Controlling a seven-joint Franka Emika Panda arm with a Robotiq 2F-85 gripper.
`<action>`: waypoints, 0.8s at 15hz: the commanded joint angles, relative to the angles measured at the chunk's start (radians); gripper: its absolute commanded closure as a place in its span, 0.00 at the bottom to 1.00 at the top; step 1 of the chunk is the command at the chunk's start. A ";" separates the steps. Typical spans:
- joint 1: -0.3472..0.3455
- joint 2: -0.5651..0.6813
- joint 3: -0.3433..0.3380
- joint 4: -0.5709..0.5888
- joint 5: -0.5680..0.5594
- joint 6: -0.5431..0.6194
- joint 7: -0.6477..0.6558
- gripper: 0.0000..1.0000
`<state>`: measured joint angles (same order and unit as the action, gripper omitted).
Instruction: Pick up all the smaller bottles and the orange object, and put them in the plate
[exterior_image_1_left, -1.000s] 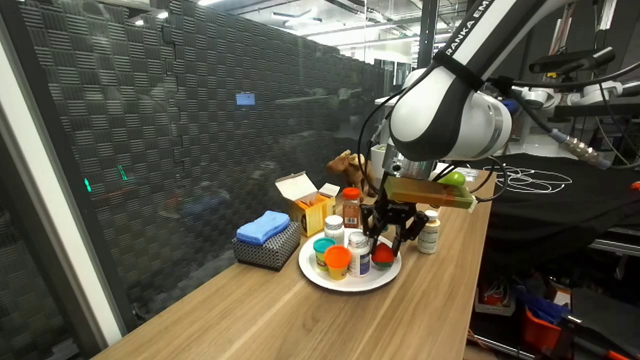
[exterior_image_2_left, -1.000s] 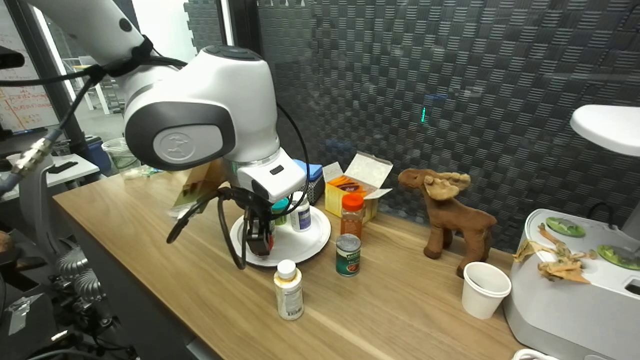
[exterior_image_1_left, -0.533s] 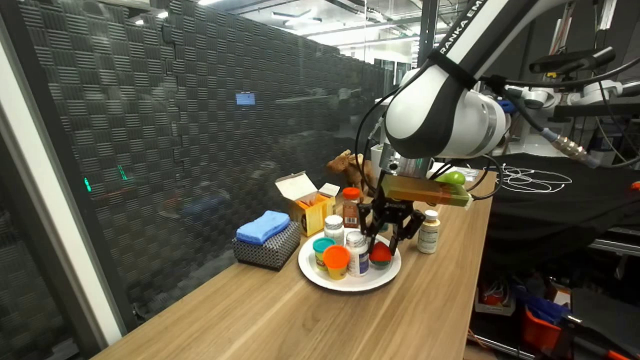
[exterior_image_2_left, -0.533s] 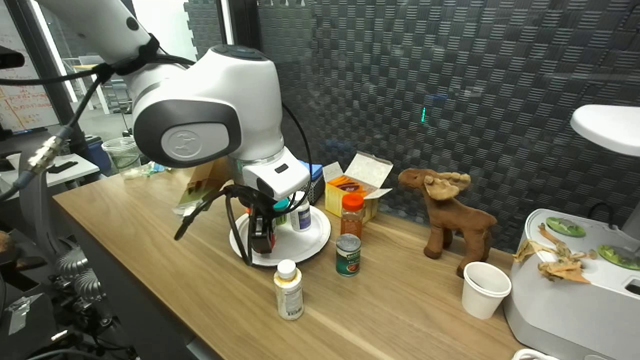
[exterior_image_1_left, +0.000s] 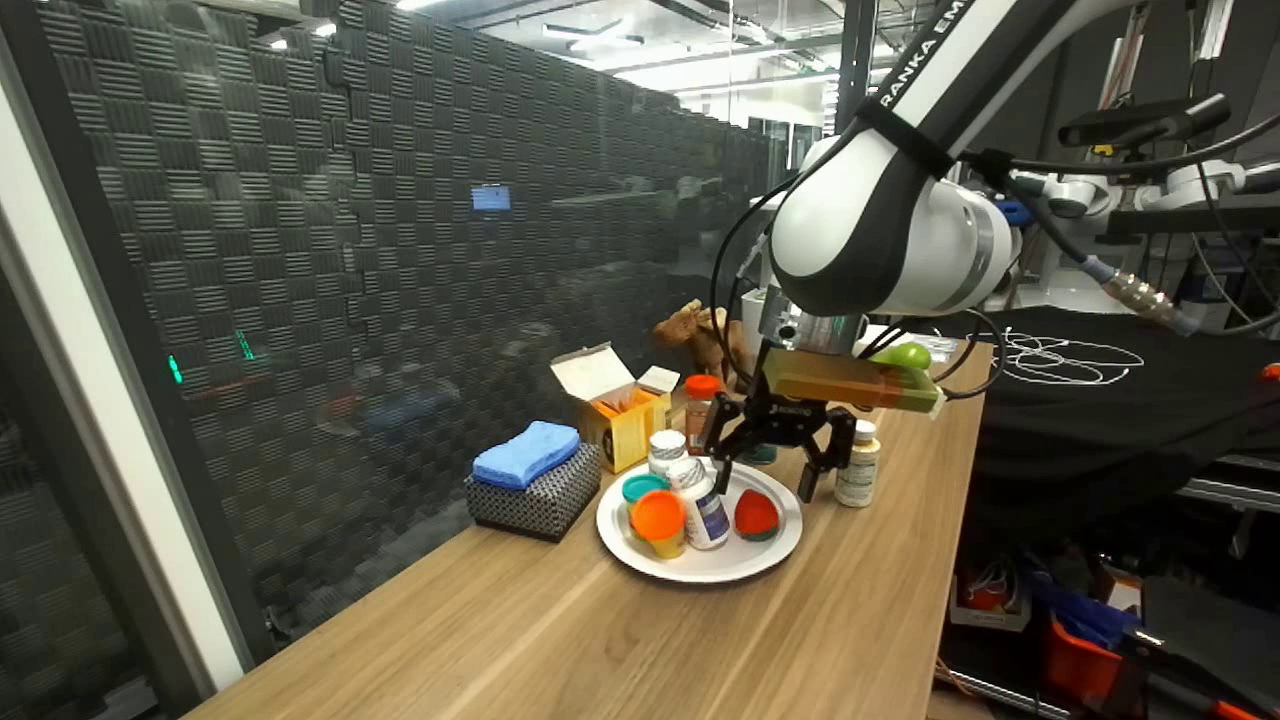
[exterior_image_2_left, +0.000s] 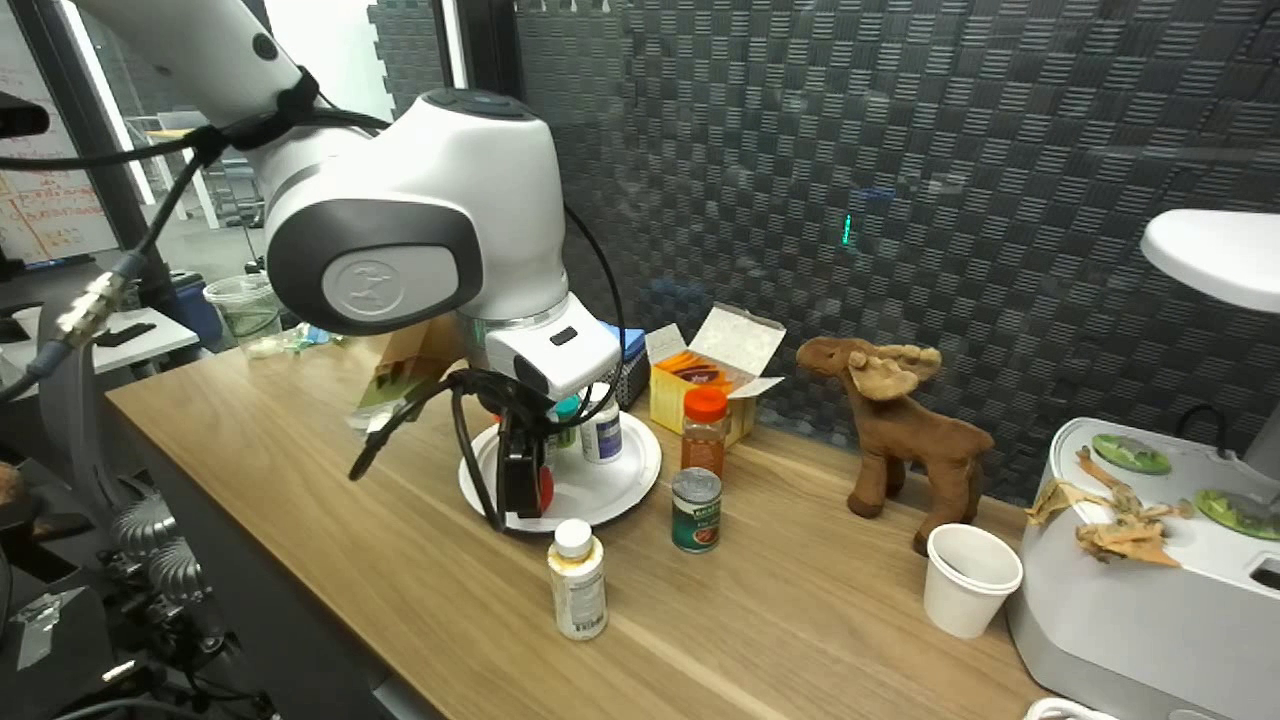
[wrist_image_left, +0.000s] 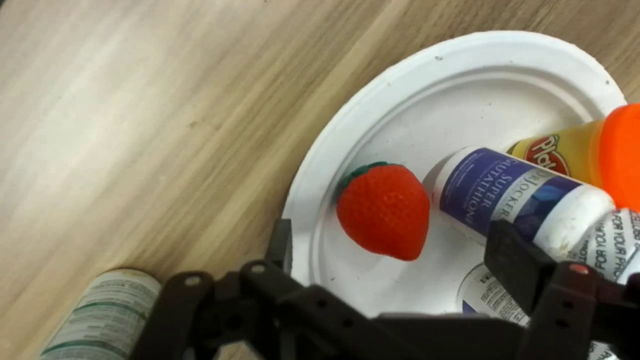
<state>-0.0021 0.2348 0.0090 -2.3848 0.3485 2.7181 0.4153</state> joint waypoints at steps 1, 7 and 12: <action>-0.010 -0.034 0.008 -0.009 0.040 0.009 -0.045 0.00; -0.017 -0.080 0.017 -0.017 0.082 0.031 -0.100 0.00; -0.006 -0.114 0.012 -0.017 0.062 0.037 -0.111 0.00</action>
<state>-0.0097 0.1634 0.0151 -2.3865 0.3981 2.7383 0.3326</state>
